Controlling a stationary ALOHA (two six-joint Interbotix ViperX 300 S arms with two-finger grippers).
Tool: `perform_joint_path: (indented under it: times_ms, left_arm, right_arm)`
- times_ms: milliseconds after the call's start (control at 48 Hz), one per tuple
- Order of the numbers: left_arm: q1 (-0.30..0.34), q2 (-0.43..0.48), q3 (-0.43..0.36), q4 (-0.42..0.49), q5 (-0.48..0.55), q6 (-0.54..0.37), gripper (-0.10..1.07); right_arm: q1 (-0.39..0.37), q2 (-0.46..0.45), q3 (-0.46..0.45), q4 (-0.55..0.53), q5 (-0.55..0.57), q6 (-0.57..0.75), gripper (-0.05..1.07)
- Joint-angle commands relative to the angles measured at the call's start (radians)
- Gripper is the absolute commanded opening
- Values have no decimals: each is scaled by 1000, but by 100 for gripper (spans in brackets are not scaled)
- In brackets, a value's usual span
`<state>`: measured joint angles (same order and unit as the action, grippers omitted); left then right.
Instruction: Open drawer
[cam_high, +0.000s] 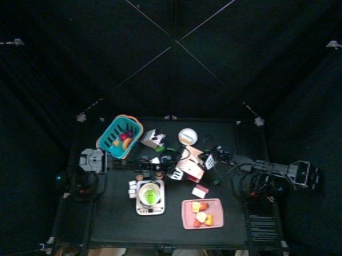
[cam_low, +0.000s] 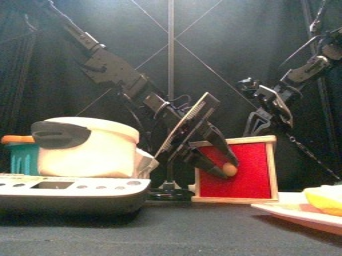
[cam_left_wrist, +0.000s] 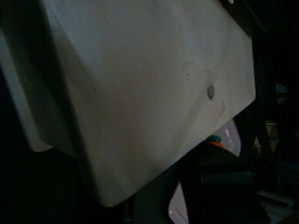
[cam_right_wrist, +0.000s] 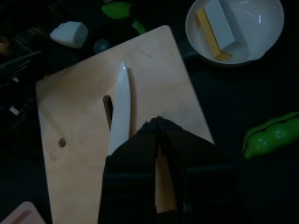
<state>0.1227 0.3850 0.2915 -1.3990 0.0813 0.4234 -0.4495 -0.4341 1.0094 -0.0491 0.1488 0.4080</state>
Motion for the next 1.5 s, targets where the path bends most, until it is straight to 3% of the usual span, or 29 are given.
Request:
perform_joint_path:
  times_ms: [0,646,1083,1479]
  left_arm:
    - [3,-15,-11,-2,-5,2,61]
    - [-91,-64,86,-58,5,0,61]
    - [-150,-146,202,-129,6,2,61]
    - [-178,-160,219,-144,40,2,61]
  right_arm:
    - [3,6,0,0,11,-3,46]
    - [2,8,0,2,31,-2,46]
    - [2,6,0,0,37,-2,46]
    - [0,6,2,0,38,-3,46]
